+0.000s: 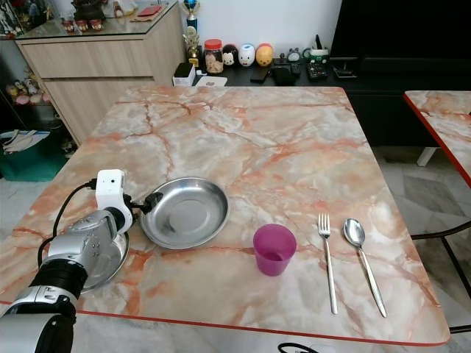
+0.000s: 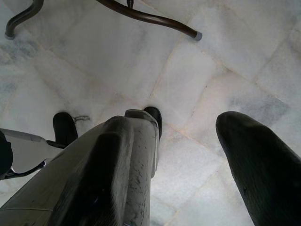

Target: Setting the table

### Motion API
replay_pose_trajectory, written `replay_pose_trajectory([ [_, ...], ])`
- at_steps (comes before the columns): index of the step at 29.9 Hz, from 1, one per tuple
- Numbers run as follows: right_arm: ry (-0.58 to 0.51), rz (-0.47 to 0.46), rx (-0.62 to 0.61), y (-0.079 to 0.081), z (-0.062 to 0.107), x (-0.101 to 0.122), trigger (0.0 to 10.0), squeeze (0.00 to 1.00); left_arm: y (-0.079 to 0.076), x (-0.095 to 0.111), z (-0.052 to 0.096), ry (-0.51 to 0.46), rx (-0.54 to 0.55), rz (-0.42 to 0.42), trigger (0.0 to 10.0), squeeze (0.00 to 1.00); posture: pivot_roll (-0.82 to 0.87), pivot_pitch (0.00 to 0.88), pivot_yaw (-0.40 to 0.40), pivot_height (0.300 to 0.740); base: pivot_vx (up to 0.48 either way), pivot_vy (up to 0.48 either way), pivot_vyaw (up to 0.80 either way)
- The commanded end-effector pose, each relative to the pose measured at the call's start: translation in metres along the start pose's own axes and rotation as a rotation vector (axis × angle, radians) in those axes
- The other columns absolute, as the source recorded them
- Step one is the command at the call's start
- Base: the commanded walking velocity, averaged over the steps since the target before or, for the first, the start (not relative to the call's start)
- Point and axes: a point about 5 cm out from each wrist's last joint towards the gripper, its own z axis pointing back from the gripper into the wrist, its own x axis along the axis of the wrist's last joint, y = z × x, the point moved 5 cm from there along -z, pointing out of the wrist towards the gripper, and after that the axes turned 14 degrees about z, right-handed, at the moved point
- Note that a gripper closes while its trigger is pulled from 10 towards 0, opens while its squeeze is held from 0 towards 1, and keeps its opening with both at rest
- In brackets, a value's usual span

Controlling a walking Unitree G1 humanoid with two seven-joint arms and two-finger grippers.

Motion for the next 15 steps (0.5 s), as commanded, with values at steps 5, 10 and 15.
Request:
replay_pose_trajectory([
  [5,0.001,0.007,0.006,0.001,0.0,0.0,10.0,0.0,-0.003,-0.006,-0.001,0.031,-0.016,-0.001,10.0,0.0,-0.01,0.0,0.044,0.74,0.0,0.0,0.0],
  [10,0.003,0.007,0.005,0.001,0.0,0.0,10.0,0.0,-0.001,-0.008,-0.001,0.034,-0.003,-0.037,10.0,0.0,0.0,0.0,0.042,0.74,0.0,0.0,0.0],
  [15,0.003,0.007,0.005,0.001,0.0,-0.001,10.0,0.0,-0.004,-0.014,-0.001,0.064,-0.011,-0.042,10.0,0.0,-0.01,0.0,0.043,0.74,0.0,0.0,0.0],
])
